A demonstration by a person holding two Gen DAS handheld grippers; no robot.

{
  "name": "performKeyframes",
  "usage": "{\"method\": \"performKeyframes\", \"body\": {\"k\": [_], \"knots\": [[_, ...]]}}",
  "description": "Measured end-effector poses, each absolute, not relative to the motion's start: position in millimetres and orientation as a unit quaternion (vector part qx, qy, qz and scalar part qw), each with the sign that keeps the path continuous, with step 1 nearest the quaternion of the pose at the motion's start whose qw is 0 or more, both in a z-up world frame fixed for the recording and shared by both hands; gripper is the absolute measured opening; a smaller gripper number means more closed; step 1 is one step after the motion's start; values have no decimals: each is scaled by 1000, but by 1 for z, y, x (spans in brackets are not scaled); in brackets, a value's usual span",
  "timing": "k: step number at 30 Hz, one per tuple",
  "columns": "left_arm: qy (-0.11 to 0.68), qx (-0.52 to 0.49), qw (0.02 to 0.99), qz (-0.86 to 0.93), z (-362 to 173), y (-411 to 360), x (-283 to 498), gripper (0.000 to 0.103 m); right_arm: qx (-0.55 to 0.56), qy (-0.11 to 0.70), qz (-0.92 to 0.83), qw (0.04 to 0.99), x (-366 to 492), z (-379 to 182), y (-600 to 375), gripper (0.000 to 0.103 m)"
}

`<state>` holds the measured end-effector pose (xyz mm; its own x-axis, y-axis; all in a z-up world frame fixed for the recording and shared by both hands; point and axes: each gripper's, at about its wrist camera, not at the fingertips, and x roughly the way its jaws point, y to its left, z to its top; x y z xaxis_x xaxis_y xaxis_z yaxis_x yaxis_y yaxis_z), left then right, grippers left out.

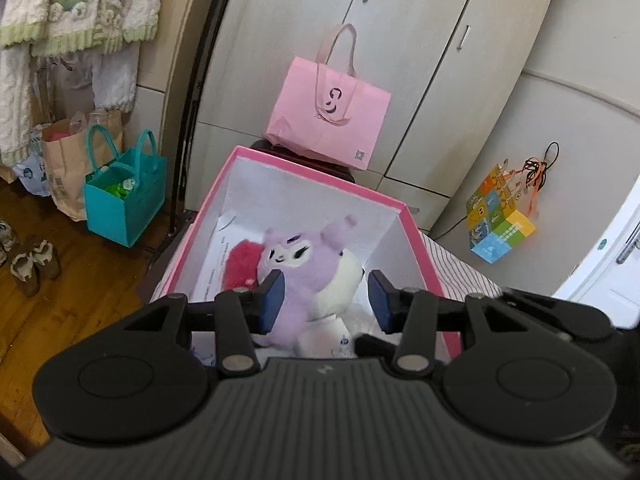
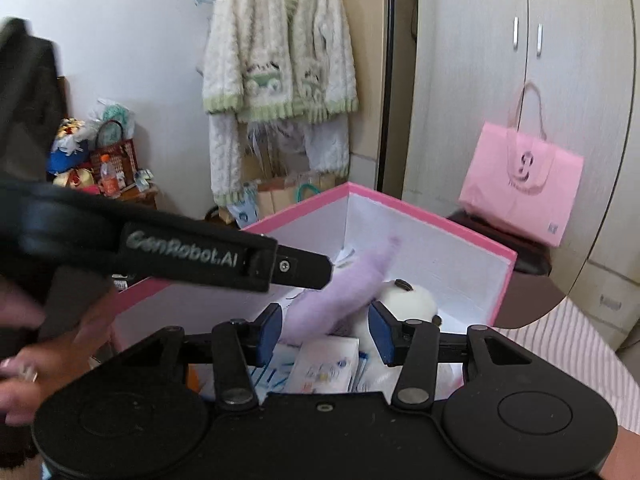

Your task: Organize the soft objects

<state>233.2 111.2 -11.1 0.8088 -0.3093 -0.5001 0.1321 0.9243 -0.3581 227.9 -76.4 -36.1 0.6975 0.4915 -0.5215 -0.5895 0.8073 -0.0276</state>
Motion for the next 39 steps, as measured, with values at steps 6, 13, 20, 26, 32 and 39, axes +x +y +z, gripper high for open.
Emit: {"method": "performKeyframes", "body": {"k": [6,13,20,26,32,39], "knots": [[254,-127,953,-107,-2,106,192,46,-50,238,271,931,187,-38,-114,54],[220,-95,963,-124,16,91,143,51,-37,223,224,948,153,-31,-141,54],[205,-93,962,-151,18,81,103,56,-28,211,183,960,110,-19,-155,60],[210,-88,963,-143,10,77,85,57,-3,183,156,971,68,-11,-177,77],[183,-62,971,-144,12,63,62,64,2,188,118,975,51,-18,-188,85],[188,-64,969,-147,-2,54,45,89,22,189,79,978,27,-26,-206,100]]}}
